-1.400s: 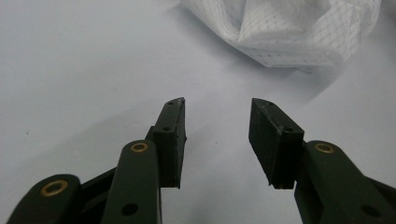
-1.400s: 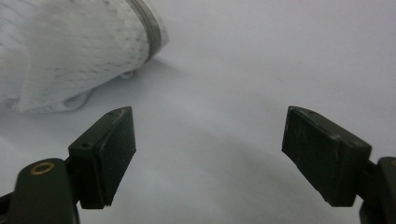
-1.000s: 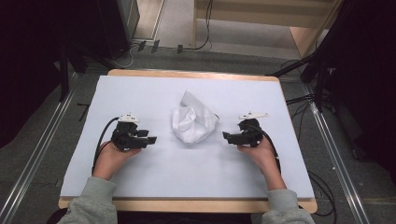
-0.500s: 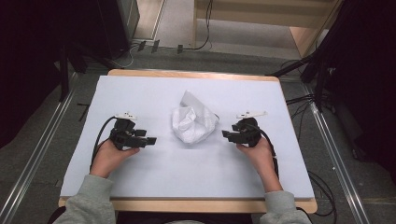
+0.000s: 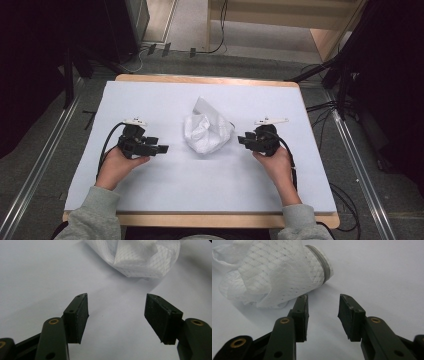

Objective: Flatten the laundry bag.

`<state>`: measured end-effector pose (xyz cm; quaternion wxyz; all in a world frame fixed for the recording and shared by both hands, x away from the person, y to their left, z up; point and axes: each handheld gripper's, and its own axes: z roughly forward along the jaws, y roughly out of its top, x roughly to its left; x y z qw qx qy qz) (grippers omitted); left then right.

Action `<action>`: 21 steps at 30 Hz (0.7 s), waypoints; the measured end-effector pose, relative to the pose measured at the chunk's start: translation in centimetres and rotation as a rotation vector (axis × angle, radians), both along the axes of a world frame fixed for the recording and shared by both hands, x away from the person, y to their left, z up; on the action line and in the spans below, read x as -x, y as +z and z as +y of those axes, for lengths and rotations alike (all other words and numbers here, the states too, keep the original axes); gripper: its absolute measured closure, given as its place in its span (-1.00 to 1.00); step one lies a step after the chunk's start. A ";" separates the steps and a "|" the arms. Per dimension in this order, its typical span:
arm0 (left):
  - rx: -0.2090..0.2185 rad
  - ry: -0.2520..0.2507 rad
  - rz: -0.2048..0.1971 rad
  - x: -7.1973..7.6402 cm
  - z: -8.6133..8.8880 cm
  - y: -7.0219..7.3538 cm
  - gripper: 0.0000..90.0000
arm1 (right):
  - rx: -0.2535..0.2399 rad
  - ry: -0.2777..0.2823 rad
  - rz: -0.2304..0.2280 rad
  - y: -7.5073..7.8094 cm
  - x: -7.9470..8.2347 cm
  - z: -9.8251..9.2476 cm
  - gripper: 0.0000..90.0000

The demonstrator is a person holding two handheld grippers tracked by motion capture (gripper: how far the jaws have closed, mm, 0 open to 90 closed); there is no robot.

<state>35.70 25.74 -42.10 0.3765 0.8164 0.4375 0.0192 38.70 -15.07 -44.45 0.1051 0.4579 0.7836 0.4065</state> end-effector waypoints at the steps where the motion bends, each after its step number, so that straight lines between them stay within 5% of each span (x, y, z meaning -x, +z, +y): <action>1: -0.006 -0.004 -0.005 0.0 -0.1 0.0 -0.18 | -0.002 0.001 0.000 0.0 -0.1 0.0 0.38; 15: -0.014 -0.037 -0.016 -1.0 -2.5 0.6 -0.12 | 0.014 0.017 0.025 -0.5 -0.4 -0.4 0.37; 18: -0.025 -0.066 -0.023 -1.8 -3.8 0.8 -0.11 | -0.044 0.013 0.053 -0.6 -0.1 -0.7 0.33; 21: -0.020 -0.078 -0.029 -2.1 -4.4 0.9 -0.11 | -0.018 0.015 0.043 -0.7 0.2 -0.4 0.30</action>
